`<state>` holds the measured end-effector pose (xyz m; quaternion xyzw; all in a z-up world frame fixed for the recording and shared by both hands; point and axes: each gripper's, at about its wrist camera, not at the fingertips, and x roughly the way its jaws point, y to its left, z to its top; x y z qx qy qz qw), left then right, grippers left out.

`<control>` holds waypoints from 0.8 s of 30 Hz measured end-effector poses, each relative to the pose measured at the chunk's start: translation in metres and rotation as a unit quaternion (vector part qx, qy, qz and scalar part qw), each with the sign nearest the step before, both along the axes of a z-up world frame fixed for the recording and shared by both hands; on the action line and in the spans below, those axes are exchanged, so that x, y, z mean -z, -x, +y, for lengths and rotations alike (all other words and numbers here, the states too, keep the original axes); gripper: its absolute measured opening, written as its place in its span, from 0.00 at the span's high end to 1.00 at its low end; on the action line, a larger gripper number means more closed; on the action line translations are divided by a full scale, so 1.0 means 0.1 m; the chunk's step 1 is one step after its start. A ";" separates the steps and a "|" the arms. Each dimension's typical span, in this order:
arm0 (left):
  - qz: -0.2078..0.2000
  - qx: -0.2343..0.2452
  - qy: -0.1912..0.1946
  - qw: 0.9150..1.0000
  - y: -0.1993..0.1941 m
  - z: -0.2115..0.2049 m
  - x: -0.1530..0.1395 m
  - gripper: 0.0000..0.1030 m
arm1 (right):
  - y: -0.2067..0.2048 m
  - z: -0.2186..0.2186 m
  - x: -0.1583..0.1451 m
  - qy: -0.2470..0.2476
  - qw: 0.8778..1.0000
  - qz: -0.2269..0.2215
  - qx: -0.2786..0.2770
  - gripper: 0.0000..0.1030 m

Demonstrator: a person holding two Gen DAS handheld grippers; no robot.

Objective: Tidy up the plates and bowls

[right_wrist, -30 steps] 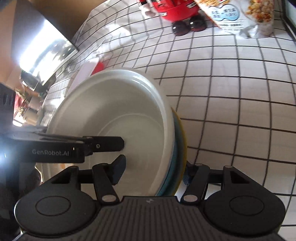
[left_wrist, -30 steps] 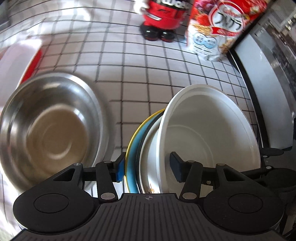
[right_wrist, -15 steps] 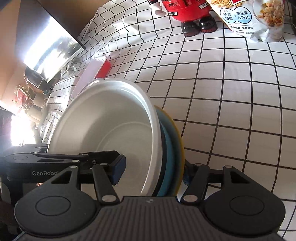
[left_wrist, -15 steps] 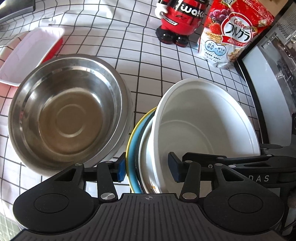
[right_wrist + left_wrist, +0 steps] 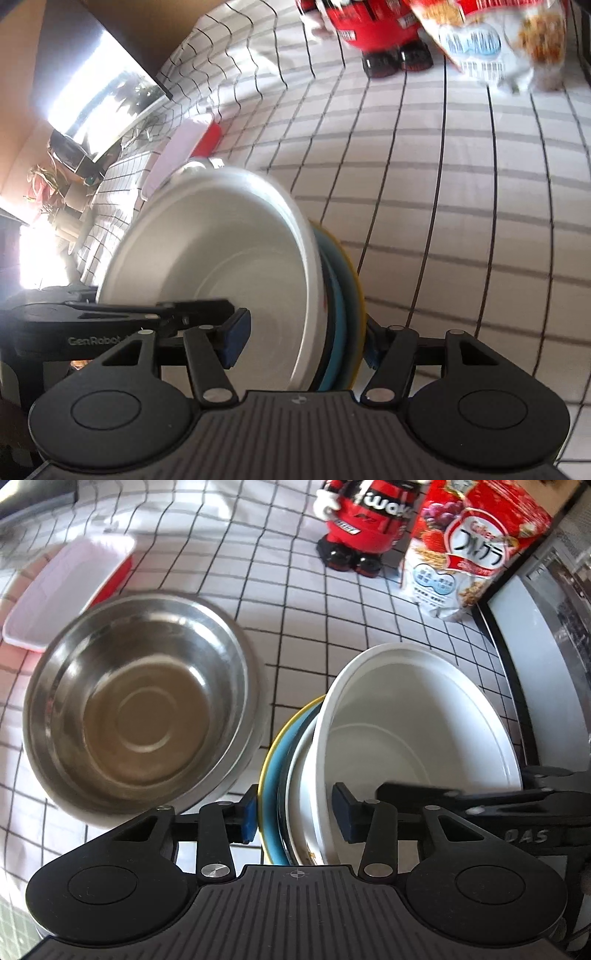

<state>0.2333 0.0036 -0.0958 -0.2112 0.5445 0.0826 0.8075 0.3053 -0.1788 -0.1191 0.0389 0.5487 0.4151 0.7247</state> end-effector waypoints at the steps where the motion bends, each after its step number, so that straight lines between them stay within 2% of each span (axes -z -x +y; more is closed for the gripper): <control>1: -0.001 -0.003 0.000 1.000 0.01 0.01 0.00 0.62 | -0.01 0.00 -0.03 0.000 1.000 -0.010 0.002 0.40; 6: -0.001 0.001 -0.014 1.000 0.05 0.01 -0.05 0.68 | -0.06 -0.02 -0.07 0.006 1.000 -0.027 0.015 0.39; 13: 0.001 -0.004 0.000 1.000 0.08 0.00 -0.01 0.64 | 0.01 0.05 0.04 0.032 0.999 -0.021 0.009 0.39; 17: -0.002 -0.011 0.001 1.000 0.09 0.00 -0.02 0.66 | -0.01 0.02 0.08 0.020 1.000 0.007 0.008 0.41; 19: -0.003 -0.016 0.003 1.000 0.10 -0.01 -0.02 0.65 | 0.01 0.03 0.10 0.011 1.000 0.025 -0.002 0.45; 24: -0.004 -0.026 0.016 1.000 0.09 0.02 -0.01 0.63 | 0.03 0.02 0.11 0.010 1.000 0.029 0.000 0.46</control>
